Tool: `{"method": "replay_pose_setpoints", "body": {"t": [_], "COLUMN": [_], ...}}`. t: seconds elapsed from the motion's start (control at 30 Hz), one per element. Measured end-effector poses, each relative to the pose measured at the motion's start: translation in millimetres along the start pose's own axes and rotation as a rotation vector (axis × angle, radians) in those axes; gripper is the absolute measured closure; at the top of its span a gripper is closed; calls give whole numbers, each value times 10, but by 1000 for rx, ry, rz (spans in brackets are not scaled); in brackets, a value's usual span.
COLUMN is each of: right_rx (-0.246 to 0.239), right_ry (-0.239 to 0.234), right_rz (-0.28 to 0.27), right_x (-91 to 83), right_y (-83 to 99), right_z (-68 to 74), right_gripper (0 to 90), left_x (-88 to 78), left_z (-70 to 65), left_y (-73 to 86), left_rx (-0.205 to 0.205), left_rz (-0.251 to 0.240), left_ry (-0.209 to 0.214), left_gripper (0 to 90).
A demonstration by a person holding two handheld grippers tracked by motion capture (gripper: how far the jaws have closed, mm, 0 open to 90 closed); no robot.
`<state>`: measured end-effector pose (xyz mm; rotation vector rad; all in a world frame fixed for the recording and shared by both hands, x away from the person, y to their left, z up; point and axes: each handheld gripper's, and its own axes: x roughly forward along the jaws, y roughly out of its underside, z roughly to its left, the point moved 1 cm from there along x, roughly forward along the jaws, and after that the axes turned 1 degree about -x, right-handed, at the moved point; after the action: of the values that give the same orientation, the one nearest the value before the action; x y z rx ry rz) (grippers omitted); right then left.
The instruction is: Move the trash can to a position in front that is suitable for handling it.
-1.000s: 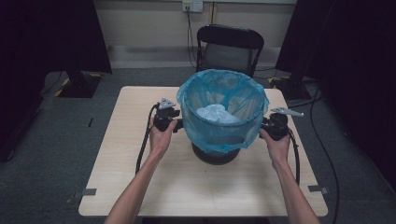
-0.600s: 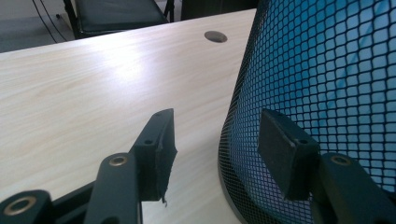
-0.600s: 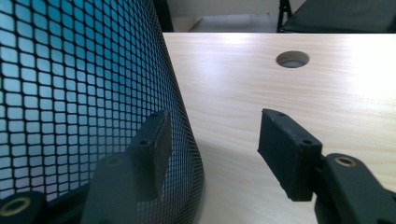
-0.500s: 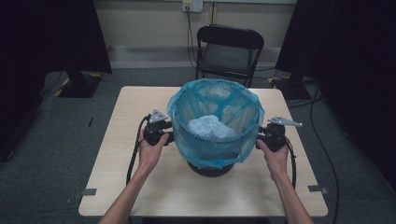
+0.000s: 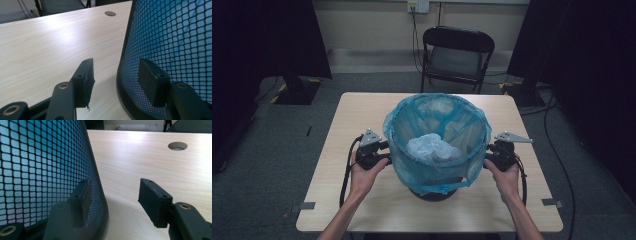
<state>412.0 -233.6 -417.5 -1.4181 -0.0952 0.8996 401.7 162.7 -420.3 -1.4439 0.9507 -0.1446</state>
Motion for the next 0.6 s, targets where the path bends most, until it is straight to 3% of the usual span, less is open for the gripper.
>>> {"method": "replay_pose_setpoints", "body": {"t": [0.23,0.6], "right_rx": [1,10], "right_ry": [-27,-54], "right_rz": [12,7], "right_x": [-13,-102], "right_y": [35,125], "right_z": [111,206], "right_gripper": [432,427], "left_x": [-142,-265], "left_z": [16,-29], "left_y": [110,198], "left_rx": [-27,-29], "left_rz": [-11,-6], "left_ry": [38,81], "left_gripper": [444,439]}}
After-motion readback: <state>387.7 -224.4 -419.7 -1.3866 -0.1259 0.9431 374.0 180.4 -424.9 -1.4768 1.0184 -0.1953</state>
